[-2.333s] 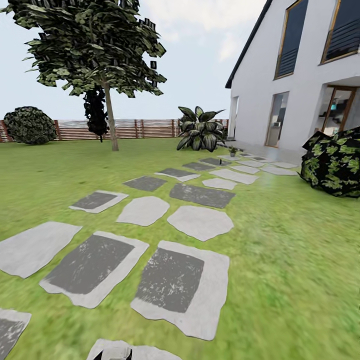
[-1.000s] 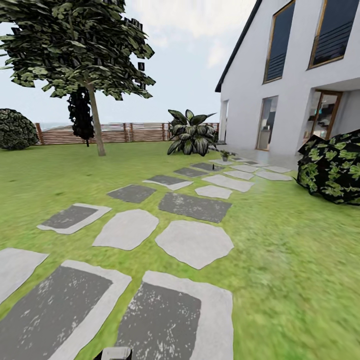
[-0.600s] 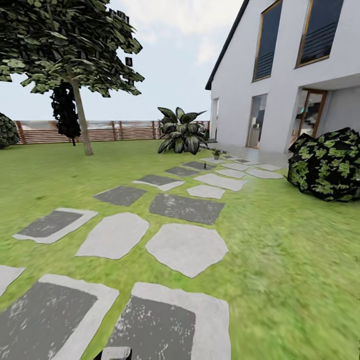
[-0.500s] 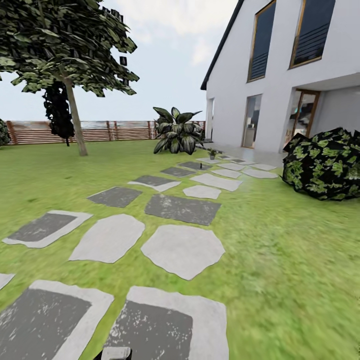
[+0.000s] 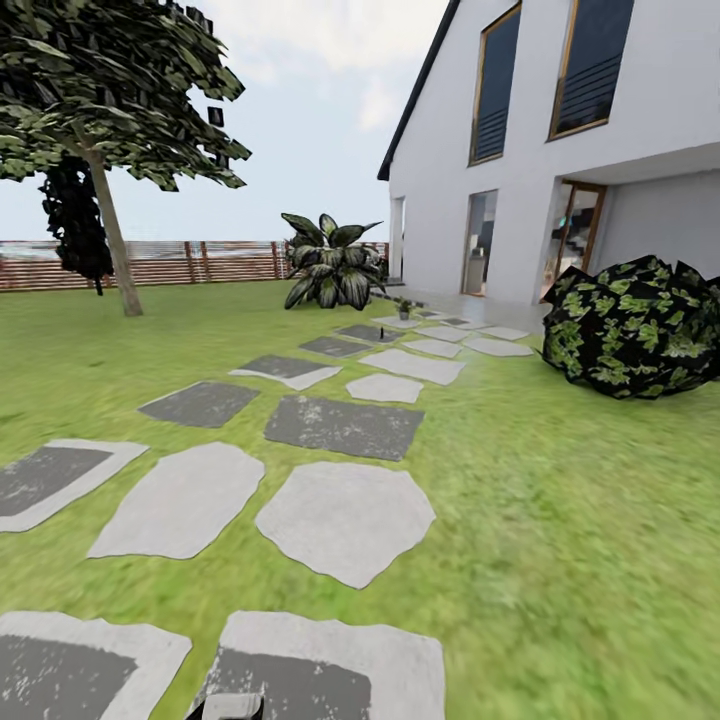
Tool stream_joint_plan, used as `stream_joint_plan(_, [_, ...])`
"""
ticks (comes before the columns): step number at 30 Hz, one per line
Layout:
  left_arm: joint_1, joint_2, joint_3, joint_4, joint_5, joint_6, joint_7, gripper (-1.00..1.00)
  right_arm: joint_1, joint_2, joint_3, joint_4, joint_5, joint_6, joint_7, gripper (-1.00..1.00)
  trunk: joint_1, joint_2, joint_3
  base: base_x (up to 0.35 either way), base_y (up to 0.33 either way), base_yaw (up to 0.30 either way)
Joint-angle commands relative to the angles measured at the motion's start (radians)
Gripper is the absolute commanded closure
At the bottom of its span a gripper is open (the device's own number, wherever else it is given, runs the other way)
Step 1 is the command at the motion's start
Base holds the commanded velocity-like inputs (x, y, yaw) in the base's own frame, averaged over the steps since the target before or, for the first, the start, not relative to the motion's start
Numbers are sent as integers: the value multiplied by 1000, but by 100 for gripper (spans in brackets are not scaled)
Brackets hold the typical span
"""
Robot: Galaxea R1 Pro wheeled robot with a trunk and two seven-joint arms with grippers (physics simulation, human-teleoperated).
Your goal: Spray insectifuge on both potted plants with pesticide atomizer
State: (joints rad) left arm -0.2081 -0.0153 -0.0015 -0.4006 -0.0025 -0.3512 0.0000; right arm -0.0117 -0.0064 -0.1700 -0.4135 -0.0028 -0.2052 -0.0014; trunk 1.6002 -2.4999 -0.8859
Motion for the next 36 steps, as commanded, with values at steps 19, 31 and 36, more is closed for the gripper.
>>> stream_joint_plan(19, [-1, 0, 0, 1, 0, -3, 0, -100, -1, 0, 0, 2, 0, -3, 0, -100, 0, 0, -18, 285, 0, 0])
stream_joint_plan(31, [-1, 0, 0, 1, 0, -3, 0, -100, -1, 0, 0, 1, 0, -3, 0, -100, 0, 0, -19, 284, 0, 0])
stream_joint_plan(36, [-1, 0, 0, 1, 0, -3, 0, -100, -1, 0, 0, 1, 0, -3, 0, -100, 0, 0, -26, 284, 0, 0])
